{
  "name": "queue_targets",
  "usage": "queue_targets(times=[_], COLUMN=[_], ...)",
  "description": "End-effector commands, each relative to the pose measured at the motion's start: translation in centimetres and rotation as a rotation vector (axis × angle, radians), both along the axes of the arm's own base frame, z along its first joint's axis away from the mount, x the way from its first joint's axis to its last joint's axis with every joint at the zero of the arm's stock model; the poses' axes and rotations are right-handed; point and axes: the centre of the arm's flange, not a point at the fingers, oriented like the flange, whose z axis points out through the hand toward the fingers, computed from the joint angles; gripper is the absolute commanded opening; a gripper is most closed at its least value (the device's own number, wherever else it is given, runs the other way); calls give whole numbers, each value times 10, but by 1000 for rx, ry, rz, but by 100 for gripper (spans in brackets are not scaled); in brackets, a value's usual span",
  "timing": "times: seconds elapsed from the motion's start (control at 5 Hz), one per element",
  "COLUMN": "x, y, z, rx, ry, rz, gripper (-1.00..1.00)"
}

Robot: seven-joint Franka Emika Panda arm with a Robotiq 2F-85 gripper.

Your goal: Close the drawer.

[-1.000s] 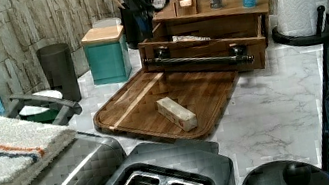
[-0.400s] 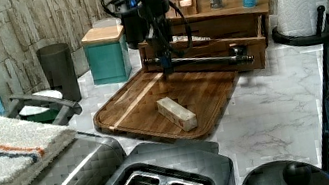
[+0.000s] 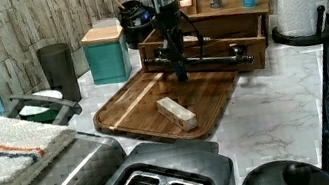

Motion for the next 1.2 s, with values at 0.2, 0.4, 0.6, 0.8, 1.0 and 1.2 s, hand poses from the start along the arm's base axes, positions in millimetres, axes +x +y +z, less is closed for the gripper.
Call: queue_targets(times=[0.2,0.4,0.6,0.8,1.0,1.2], x=[23,28,34,40,37,35], y=[-68,-109,-150,-201,-256,-316], z=[29,30,34,46,67,94], rx=[-1,11,23,32,1,-18], ry=[-53,-50,-59,-71,-117,-87], rz=[120,155,180,141,78,82], gripper=[-100,-100,-100,-100,-100,-100])
